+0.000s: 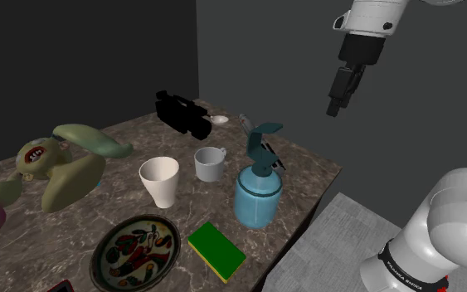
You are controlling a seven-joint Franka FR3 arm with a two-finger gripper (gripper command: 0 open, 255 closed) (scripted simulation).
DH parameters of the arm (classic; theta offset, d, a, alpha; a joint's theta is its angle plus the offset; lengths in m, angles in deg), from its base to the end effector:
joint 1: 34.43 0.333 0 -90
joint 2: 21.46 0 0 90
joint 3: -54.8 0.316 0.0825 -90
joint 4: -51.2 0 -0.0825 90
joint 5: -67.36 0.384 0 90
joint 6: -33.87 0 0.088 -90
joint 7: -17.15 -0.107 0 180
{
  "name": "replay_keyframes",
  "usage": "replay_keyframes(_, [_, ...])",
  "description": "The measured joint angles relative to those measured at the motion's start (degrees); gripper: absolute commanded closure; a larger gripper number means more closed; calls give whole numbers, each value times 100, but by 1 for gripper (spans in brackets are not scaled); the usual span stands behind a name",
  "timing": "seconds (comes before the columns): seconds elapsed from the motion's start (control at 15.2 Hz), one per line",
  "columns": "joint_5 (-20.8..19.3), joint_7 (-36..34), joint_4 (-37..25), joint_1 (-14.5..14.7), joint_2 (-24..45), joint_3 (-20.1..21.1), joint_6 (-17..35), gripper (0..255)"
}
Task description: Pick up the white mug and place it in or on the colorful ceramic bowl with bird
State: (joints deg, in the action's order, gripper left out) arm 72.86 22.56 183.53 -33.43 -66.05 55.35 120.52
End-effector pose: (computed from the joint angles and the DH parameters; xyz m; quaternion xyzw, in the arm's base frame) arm 0.3029 0.0199 0.6053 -0.9971 -0.0616 0.0080 0.0449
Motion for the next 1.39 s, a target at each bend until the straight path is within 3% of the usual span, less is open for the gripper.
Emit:
replay_keyframes(0.2, [40, -94, 41, 19, 116, 104, 178, 0])
replay_keyframes(0.86, [168, -885, -13, 125, 1646, 942, 1825, 0])
replay_keyframes(1.39, [-177, -1725, -643, 143, 3231, 1563, 2869, 0])
